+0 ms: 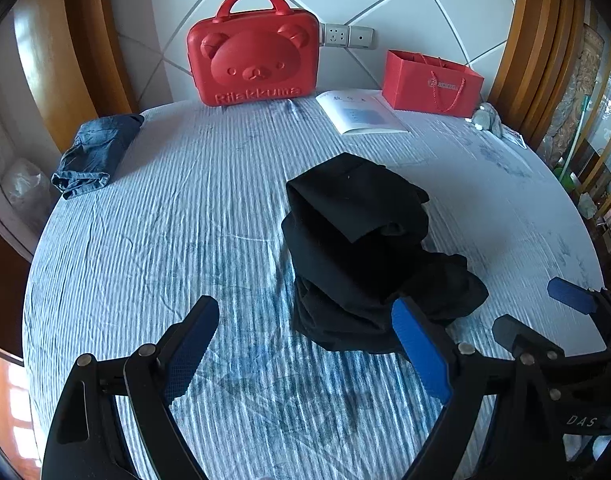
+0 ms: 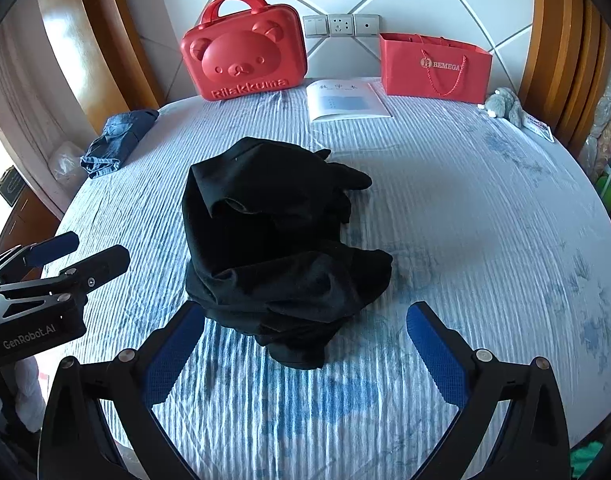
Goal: Fold clothes
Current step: 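Move both grippers open toward the crumpled black T-shirt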
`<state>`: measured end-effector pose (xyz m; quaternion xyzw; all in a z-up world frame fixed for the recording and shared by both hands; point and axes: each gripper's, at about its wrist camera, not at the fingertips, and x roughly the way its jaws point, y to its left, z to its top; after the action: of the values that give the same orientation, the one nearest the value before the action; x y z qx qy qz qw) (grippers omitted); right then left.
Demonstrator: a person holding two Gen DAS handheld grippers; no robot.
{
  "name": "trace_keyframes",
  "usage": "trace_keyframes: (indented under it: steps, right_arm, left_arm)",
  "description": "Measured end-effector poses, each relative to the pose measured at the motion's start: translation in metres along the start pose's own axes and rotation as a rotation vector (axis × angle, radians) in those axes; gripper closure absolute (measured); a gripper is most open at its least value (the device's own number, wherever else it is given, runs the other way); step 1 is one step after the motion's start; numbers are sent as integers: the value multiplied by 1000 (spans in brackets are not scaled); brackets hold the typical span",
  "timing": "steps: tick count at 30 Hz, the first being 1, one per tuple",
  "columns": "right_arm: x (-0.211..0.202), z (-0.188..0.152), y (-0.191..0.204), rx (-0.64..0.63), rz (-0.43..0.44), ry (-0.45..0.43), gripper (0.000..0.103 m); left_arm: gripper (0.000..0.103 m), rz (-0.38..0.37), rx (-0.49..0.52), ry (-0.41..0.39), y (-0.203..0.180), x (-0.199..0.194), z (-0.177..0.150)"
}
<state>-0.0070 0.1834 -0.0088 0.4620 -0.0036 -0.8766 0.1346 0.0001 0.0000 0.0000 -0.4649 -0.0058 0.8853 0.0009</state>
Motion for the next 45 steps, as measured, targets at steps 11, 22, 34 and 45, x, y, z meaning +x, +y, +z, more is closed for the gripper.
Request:
trace_keyframes:
  steps: [11,22,34,45]
  right_arm:
    - [0,1,7,-26,-25,9,1]
    - [0,0,5,-24,-52,12,1]
    - [2,2,5,-21,-54,29,1]
    - [12,4,-11,27,-44,55,2]
  left_arm:
    - [13,-5,-7,45,4,3,0]
    - [13,7,-1,56,9,3,1]
    - [13,11,9,59,9,6,0]
    - [13,-3,3,79,17,21,3]
